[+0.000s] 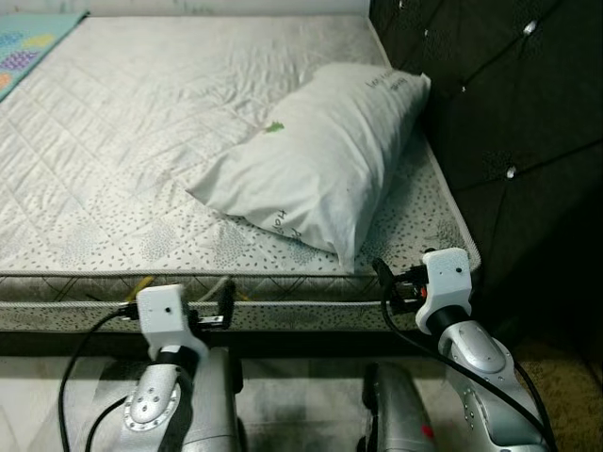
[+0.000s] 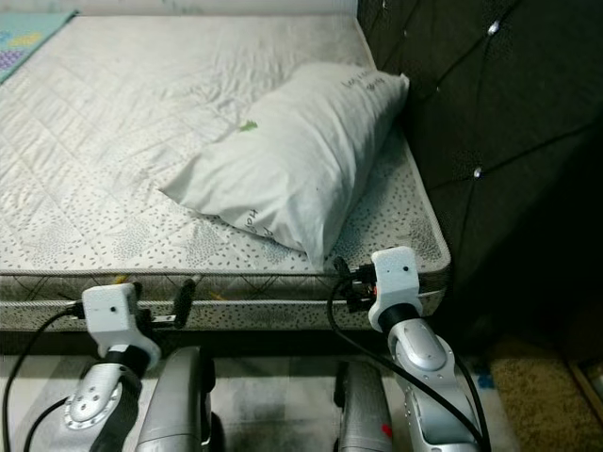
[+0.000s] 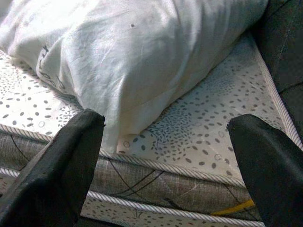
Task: Clean up the room
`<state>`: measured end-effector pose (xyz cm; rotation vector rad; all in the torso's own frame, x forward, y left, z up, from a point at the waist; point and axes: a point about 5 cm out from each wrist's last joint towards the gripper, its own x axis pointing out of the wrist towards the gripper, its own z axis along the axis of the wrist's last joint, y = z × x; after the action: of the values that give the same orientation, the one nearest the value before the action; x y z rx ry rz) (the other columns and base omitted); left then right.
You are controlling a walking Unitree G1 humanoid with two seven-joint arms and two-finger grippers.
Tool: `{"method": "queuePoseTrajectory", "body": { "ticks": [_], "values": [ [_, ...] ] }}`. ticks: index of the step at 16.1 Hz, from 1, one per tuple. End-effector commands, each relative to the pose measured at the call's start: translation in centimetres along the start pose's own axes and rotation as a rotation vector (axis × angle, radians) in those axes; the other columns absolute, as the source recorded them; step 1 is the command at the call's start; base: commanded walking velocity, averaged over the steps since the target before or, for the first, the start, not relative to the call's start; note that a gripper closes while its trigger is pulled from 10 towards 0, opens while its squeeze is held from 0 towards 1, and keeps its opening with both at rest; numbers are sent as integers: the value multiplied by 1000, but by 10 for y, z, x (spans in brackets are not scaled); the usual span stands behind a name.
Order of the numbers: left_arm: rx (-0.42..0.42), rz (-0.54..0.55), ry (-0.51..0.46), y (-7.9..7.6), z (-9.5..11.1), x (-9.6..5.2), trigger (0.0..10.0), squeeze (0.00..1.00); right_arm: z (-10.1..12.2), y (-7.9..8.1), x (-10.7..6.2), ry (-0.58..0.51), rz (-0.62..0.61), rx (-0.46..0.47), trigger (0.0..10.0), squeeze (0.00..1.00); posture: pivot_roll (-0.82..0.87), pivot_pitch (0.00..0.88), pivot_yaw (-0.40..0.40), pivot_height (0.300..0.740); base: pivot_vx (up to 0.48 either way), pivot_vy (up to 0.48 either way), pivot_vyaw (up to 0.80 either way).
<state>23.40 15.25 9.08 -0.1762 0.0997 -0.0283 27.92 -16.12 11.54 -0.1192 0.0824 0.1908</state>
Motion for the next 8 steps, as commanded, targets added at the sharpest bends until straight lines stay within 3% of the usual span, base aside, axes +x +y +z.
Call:
{"method": "queuePoseTrajectory", "body": {
  "ticks": [1,5,8],
  "values": [
    [7,8,-6,2,1,0,10000,0,0,-1,1,-5,0,0,10000,0,-58,183,12,534,0,0,0],
    [6,10,-9,1,2,1,10000,0,1,-2,2,-8,-2,-6,10000,0,-57,183,9,491,0,0,0],
    [-6,-4,-23,0,4,0,10000,0,0,-2,2,-8,-4,-8,10000,0,-57,183,9,487,0,0,0]
  ]
}}
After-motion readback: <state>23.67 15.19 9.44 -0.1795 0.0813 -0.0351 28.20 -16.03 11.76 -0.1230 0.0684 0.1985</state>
